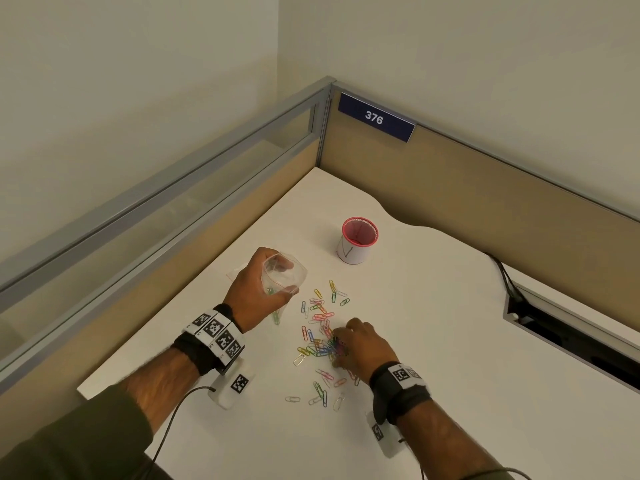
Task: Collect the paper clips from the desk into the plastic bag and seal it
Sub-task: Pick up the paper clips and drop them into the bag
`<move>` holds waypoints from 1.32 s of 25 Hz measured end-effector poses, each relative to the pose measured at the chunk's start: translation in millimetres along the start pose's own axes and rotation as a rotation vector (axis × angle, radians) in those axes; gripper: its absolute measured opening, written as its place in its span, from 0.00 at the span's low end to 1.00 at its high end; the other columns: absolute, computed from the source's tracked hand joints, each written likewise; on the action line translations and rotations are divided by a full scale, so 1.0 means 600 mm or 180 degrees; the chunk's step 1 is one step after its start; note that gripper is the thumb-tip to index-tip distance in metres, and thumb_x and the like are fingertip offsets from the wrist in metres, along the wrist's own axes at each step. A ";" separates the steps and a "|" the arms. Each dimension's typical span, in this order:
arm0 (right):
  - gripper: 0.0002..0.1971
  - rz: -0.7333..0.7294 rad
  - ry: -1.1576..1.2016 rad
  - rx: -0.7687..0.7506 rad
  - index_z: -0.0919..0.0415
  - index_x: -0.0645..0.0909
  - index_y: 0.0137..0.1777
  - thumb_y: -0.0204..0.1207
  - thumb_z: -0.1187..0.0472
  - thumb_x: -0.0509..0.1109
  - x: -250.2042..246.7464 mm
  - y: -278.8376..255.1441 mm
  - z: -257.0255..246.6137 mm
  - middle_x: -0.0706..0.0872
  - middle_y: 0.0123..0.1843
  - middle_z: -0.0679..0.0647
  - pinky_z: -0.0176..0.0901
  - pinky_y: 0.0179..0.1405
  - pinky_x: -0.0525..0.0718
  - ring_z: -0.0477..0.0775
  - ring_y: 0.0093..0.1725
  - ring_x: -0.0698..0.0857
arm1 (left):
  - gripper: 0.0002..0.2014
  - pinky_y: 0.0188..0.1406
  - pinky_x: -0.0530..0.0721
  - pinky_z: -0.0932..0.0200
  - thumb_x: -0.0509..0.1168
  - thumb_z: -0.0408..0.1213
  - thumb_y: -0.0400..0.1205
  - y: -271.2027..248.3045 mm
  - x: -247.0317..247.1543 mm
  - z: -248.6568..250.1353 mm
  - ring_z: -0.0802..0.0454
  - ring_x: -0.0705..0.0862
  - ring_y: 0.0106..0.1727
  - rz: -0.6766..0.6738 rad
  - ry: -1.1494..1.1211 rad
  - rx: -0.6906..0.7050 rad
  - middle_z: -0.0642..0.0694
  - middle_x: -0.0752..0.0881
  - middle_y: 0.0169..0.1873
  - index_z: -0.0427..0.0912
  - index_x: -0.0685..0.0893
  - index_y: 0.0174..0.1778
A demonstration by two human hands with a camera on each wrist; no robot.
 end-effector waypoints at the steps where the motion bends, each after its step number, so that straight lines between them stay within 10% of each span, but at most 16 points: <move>1: 0.25 -0.0013 -0.0054 -0.0013 0.49 0.73 0.71 0.74 0.47 0.71 0.004 -0.001 -0.002 0.75 0.65 0.52 0.54 0.59 0.83 0.58 0.64 0.74 | 0.25 0.67 0.80 0.61 0.81 0.33 0.73 -0.001 0.001 0.000 0.55 0.84 0.64 -0.0016 0.0005 -0.0017 0.49 0.85 0.58 0.46 0.76 0.61; 14: 0.09 0.0831 0.1015 0.0517 0.59 0.87 0.54 0.77 0.63 0.69 -0.072 0.000 0.019 0.91 0.53 0.55 0.47 0.58 0.85 0.55 0.52 0.87 | 0.26 0.66 0.82 0.58 0.81 0.35 0.72 0.009 0.020 0.001 0.54 0.84 0.64 -0.0058 0.0127 -0.0066 0.51 0.85 0.57 0.48 0.76 0.62; 23: 0.05 0.1603 0.2590 -0.0125 0.59 0.89 0.48 0.73 0.66 0.75 -0.287 -0.058 -0.087 0.91 0.41 0.52 0.37 0.44 0.90 0.50 0.38 0.90 | 0.27 0.66 0.83 0.56 0.81 0.36 0.72 0.015 0.043 0.004 0.51 0.84 0.64 -0.0142 0.0166 -0.0010 0.50 0.85 0.57 0.47 0.75 0.63; 33: 0.07 0.1361 0.1152 -0.0382 0.60 0.88 0.52 0.76 0.63 0.72 -0.309 -0.017 -0.197 0.90 0.50 0.53 0.48 0.52 0.89 0.52 0.47 0.87 | 0.26 0.46 0.84 0.67 0.79 0.36 0.74 0.018 0.055 0.030 0.56 0.87 0.52 -0.0166 0.0140 -0.0019 0.54 0.84 0.50 0.52 0.72 0.61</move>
Point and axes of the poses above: each hand's wrist, its own y-axis towards the middle knuckle, its own x-axis out of the palm, z = x × y, the point moved 6 cm from there along y, towards the middle knuckle
